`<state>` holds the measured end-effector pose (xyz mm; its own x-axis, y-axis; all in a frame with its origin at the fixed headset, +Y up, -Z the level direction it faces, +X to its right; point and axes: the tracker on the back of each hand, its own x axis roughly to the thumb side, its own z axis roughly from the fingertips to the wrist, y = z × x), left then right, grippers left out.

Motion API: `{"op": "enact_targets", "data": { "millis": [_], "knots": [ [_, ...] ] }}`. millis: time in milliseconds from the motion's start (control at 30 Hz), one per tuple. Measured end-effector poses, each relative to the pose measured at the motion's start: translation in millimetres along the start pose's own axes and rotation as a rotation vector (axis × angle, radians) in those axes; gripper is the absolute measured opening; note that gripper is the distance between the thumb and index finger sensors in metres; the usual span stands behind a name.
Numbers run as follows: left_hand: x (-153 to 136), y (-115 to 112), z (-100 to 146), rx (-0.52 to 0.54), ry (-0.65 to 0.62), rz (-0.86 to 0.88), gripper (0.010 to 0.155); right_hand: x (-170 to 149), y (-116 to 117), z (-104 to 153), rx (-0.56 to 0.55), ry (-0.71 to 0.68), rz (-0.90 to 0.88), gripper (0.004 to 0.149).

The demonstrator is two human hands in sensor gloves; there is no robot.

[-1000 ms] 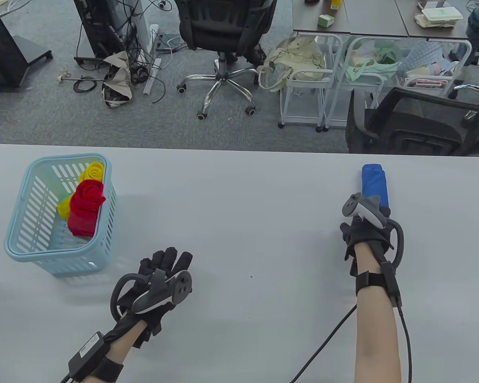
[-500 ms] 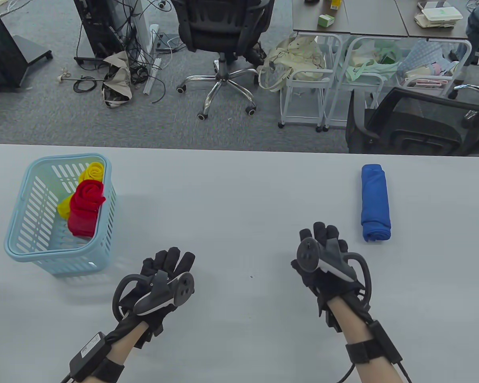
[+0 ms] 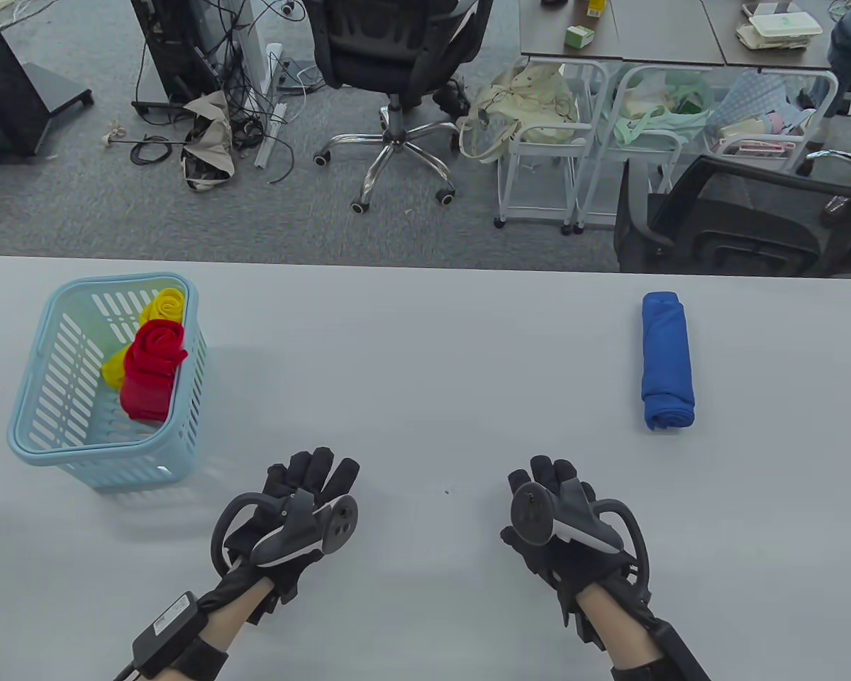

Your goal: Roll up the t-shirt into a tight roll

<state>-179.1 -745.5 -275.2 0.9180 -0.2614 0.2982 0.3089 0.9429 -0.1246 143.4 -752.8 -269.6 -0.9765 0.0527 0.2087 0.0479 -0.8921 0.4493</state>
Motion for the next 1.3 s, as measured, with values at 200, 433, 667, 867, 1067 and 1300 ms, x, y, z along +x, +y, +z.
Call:
{"op": "enact_targets", "data": {
  "millis": [200, 433, 667, 867, 1067, 1300],
  "knots": [
    [-3, 8, -1, 0.021, 0.019, 0.077, 0.077, 1, -4, 2, 0.0, -0.037, -0.038, 0.079],
    [-38, 57, -4, 0.195, 0.157, 0.035, 0.077, 0, -9, 6, -0.024, -0.034, -0.035, 0.079],
    [-109, 114, -9, 0.258, 0.36, -0.004, 0.078, 1, -8, 6, -0.018, -0.043, -0.036, 0.079],
    [-163, 119, -16, 0.213, 0.574, -0.088, 0.081, 1, -7, 6, -0.01, -0.056, -0.032, 0.078],
    [-190, 101, -16, 0.149, 0.689, -0.009, 0.088, 1, -7, 5, -0.012, -0.06, -0.033, 0.078],
    [-218, 78, -19, 0.031, 0.78, 0.086, 0.088, 2, -5, 5, -0.001, -0.072, -0.037, 0.078]
  ]
}}
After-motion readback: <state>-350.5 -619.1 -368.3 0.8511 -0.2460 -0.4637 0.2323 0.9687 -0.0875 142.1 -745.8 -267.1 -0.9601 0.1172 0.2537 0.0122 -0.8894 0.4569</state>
